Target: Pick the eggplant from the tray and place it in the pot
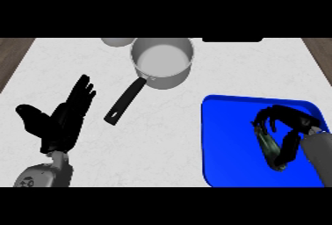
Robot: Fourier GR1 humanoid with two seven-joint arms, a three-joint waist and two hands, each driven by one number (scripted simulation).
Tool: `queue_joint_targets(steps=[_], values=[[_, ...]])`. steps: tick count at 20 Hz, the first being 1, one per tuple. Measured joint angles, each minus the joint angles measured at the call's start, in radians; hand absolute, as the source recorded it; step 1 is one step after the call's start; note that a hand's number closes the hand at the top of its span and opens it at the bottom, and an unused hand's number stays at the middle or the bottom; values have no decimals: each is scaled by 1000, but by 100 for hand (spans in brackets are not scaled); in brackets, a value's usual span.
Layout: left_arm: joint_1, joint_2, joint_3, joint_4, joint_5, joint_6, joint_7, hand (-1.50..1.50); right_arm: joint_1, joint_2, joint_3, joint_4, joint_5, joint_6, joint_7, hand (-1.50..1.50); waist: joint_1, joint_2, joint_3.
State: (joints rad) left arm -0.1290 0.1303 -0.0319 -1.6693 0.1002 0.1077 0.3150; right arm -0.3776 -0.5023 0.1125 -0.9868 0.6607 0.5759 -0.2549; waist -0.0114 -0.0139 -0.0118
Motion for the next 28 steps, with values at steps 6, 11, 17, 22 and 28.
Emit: queue_joint_targets(steps=[6,11,17,22,28], values=[[17,8,18,3,-5,14,5,0,26,117,-100,-14,21,-167,355,150,-53,-26,-10],[25,12,23,6,-8,18,9,0,22,233,-120,-80,91,-335,634,150,-65,-37,-11],[33,16,20,6,-12,16,14,0,-48,349,-76,-209,271,-541,968,150,-54,-46,-8],[31,12,8,5,-9,8,22,0,-156,453,31,-335,456,-612,1231,150,-31,-46,-5],[15,4,-9,12,-5,-7,20,0,-347,485,206,-461,648,-571,1390,150,10,-34,-1]])
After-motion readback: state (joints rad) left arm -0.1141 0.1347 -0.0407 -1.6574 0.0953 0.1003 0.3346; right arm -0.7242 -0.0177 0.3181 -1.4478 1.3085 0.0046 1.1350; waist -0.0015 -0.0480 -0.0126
